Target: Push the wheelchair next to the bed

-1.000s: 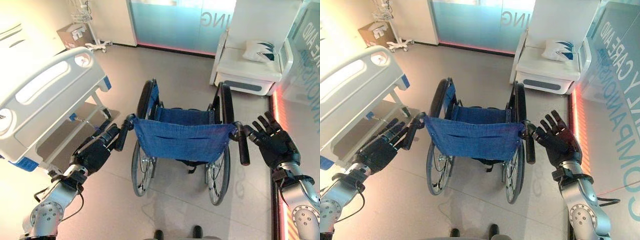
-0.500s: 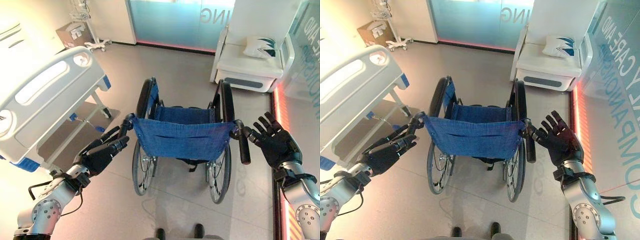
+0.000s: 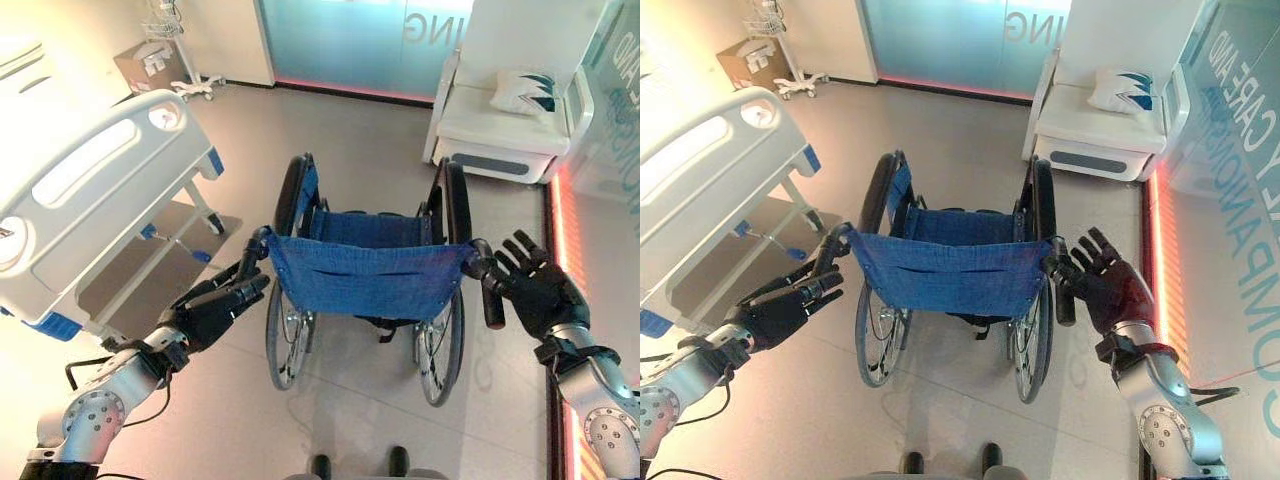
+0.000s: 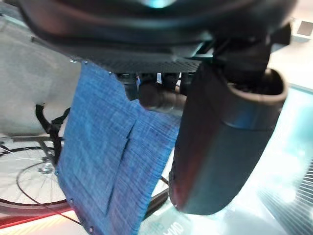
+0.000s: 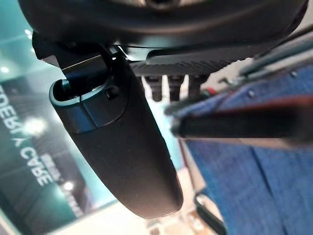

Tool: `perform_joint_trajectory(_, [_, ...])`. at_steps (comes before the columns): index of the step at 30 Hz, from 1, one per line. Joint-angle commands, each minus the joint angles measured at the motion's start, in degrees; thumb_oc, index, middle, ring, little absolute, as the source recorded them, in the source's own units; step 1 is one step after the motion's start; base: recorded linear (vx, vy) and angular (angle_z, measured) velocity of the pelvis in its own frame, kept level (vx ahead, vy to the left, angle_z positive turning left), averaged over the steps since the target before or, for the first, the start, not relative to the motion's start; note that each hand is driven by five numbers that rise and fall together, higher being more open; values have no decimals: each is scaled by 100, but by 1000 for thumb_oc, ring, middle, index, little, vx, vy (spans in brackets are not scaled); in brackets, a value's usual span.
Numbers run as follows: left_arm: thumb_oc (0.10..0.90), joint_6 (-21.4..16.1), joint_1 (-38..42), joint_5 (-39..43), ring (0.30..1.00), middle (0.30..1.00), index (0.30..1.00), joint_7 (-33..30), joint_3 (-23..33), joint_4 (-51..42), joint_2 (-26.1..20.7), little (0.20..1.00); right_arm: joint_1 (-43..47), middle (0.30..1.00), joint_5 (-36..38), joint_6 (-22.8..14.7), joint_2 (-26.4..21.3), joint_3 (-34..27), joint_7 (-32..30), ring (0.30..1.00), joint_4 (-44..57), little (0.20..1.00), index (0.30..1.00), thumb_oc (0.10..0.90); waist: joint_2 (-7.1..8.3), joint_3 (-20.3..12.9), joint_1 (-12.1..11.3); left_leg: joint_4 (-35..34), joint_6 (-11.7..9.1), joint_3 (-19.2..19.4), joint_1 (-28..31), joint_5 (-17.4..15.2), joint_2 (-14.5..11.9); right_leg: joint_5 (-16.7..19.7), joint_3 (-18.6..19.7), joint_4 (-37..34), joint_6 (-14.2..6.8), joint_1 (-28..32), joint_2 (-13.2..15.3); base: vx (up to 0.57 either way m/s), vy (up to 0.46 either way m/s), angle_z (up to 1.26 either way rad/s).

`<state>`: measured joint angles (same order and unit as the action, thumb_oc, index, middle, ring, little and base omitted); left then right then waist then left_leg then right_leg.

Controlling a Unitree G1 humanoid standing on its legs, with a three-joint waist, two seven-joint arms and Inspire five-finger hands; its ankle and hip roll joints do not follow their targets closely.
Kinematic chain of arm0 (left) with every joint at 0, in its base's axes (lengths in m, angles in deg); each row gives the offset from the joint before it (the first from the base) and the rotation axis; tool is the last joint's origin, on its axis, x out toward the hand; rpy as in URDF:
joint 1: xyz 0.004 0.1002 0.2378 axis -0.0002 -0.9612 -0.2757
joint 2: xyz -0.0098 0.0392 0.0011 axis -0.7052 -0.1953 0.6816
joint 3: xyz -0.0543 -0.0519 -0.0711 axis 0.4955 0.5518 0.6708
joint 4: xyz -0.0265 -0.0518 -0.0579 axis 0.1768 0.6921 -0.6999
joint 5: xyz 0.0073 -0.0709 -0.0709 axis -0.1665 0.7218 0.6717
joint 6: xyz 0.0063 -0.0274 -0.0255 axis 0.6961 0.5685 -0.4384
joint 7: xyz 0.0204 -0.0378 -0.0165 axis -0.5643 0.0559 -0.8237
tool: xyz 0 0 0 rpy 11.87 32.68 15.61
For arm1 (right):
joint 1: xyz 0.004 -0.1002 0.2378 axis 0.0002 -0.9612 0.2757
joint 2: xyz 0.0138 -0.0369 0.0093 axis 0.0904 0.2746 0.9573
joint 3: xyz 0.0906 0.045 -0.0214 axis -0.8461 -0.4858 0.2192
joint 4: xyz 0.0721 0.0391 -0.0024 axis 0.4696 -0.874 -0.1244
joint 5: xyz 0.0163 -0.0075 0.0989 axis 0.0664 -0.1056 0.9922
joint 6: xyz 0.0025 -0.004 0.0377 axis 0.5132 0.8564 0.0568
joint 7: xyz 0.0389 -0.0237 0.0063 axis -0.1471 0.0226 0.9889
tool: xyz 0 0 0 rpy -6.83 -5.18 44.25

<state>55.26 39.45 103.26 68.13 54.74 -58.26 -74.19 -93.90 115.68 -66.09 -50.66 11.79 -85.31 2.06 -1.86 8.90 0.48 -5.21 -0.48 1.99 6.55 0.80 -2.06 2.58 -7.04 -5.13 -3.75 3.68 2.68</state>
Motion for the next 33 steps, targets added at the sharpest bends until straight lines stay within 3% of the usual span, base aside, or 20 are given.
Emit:
perform_joint_trajectory(1, [800,-31,927,808,900,900,900,90,-511,-466,-181,900,909,900,-19,-672,-516,49,-122,900,576,900,900,800,41,-253,164,21,-22,330,-220,78,34,46,24,13,-258,81,267,0,0,0])
perform_joint_trajectory(8, [800,40,1247,1072,900,900,900,-234,-898,-247,-140,900,1000,900,324,-460,-540,357,52,900,565,900,900,800,38,-244,225,21,-19,367,-190,93,15,54,91,13,-255,87,239,40,-12,-2])
perform_joint_trajectory(19, [800,-346,1766,1300,900,900,900,-800,-1274,110,25,900,1374,900,-384,-256,-719,726,-190,900,272,900,900,800,41,-199,260,21,-27,358,-154,112,-11,48,191,13,-231,114,193,33,-14,-3])
perform_joint_trajectory(20, [767,-375,1802,1315,851,851,851,-802,-1278,183,41,851,1406,900,-434,-236,-742,745,-205,900,249,900,900,800,45,-195,263,21,-30,352,-154,115,-13,46,199,13,-229,115,190,42,-25,-3])
perform_joint_trajectory(22, [445,-415,1812,1305,368,368,368,-818,-1268,226,67,368,1422,900,-425,-202,-758,749,-208,900,245,900,900,800,48,-190,268,21,-29,342,-151,119,-15,45,207,13,-223,118,183,32,-15,-4])
perform_joint_trajectory(23, [400,-479,1808,1288,300,300,300,-813,-1244,260,85,300,1422,900,-433,-171,-757,751,-192,900,242,900,900,800,48,-181,269,21,-28,333,-150,124,-16,42,215,13,-218,121,176,37,-16,-5])
perform_joint_trajectory(33, [400,-696,1838,1137,300,300,300,-840,-1167,355,247,300,1368,900,-574,-67,-650,726,-164,900,189,900,900,800,57,-178,290,21,-26,287,-133,138,-21,29,272,13,-188,139,147,19,-8,-1])
